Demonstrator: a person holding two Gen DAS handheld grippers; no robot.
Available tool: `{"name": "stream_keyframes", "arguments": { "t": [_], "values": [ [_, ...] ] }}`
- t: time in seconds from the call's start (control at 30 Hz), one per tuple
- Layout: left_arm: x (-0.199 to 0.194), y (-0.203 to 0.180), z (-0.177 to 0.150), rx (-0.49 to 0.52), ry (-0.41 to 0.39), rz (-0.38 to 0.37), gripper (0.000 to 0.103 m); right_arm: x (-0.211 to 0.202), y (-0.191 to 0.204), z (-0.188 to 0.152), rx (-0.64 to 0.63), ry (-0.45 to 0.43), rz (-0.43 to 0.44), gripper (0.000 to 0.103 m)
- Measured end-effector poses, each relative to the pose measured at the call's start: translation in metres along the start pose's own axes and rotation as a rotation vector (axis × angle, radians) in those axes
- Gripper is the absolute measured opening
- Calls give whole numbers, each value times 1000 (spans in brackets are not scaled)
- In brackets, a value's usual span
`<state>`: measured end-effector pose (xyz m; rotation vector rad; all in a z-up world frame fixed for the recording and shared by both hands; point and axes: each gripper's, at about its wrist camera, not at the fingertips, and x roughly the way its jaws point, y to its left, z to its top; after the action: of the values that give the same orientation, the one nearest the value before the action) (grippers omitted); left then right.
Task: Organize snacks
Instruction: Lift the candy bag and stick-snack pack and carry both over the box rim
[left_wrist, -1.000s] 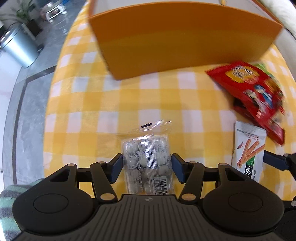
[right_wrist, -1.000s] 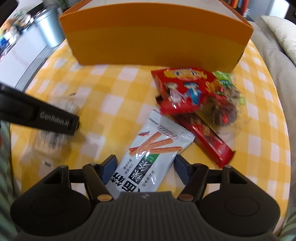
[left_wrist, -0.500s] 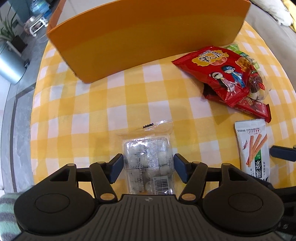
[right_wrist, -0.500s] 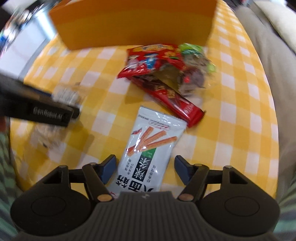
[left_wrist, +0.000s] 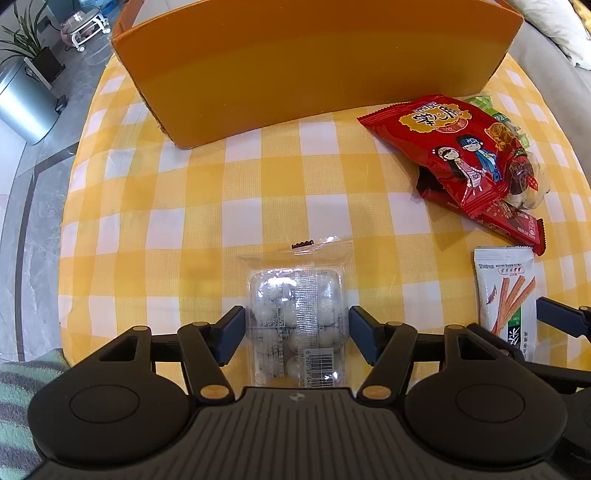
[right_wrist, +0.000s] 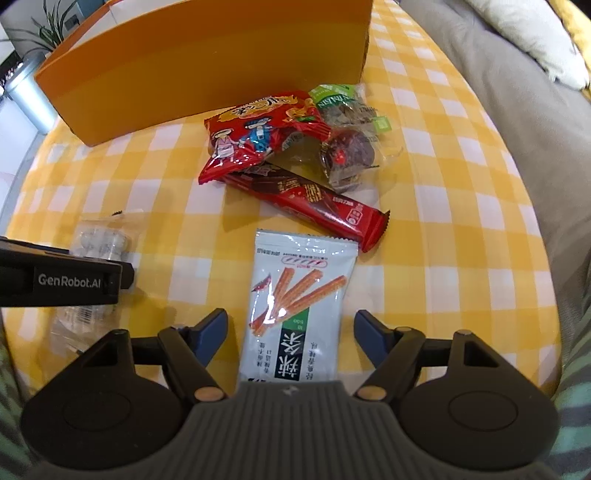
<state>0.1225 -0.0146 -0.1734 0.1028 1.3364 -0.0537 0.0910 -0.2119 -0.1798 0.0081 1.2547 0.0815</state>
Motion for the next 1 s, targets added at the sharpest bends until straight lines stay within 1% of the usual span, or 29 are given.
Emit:
{"name": "stream_keyframes", "arguments": {
  "t": [0.07, 0.17, 0.3, 0.43, 0.67, 0.83, 1.0],
  "values": [
    [-1, 0, 0, 2, -1, -7, 68, -2, 3, -1, -21, -11, -25, 58],
    [-2, -2, 0, 13, -6, -6, 66, -3, -1, -2, -38, -21, -19, 50],
    [-5, -5, -2, 21, -13, -6, 63, -6, -5, -4, -44, -24, 2, 48],
    [-6, -6, -3, 20, -19, -8, 61, -7, -14, -3, -25, -19, 48, 46],
    [-18, -7, -6, 11, -54, -39, 59, -17, -22, -5, -12, -11, 89, 45],
    [-36, -6, -8, -4, -96, -63, 59, -33, -28, -3, 10, -39, 113, 45],
    [-59, -6, -5, -13, -155, -80, 59, -53, -33, -2, 11, -96, 128, 45]
  ]
}}
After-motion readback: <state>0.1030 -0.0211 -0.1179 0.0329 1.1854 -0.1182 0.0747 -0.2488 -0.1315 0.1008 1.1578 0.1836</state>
